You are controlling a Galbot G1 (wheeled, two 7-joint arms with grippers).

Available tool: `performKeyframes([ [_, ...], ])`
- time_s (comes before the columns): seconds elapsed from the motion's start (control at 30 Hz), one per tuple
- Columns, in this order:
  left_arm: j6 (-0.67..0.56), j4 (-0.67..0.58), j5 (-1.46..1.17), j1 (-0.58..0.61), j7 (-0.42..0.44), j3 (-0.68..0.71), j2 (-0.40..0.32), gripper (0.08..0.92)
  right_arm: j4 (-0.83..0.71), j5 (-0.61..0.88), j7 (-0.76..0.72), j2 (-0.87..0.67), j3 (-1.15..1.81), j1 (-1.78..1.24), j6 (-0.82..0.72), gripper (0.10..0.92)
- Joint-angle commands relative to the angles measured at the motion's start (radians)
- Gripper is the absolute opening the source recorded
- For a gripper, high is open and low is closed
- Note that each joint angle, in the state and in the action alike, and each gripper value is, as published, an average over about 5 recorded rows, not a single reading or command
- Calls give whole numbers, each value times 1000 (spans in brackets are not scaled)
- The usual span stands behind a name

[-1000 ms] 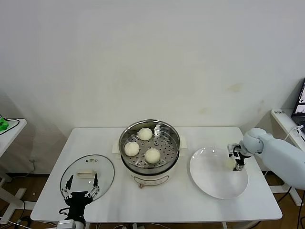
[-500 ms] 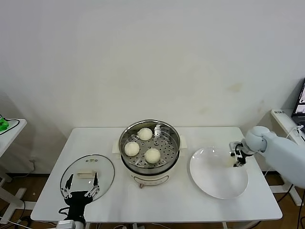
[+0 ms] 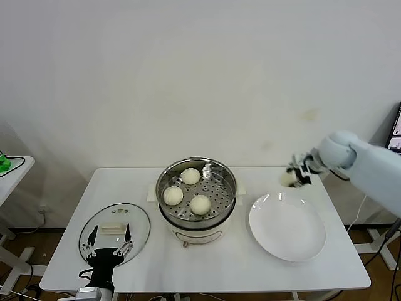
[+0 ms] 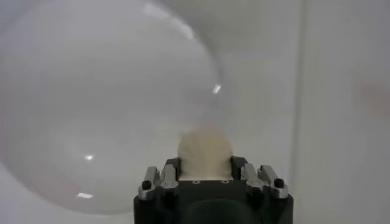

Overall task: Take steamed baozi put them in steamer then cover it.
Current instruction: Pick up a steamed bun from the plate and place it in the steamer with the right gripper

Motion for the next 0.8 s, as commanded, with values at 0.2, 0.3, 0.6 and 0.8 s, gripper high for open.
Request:
performKeyframes([
  [0.2, 1, 4, -1, -5, 0, -2, -1, 823, 144, 355, 143, 253, -223, 316, -167, 525],
  [0.3, 1, 5, -5, -9, 0, -6, 0, 823, 119, 429, 166, 314, -249, 331, -188, 526],
  [0.6, 2, 7, -13, -22, -2, -5, 1, 823, 56, 571, 206, 463, -338, 305, -231, 526],
  [0.8, 3, 5, -21, -30, -1, -5, 2, 823, 10, 568, 195, 490, -377, 274, -240, 526],
])
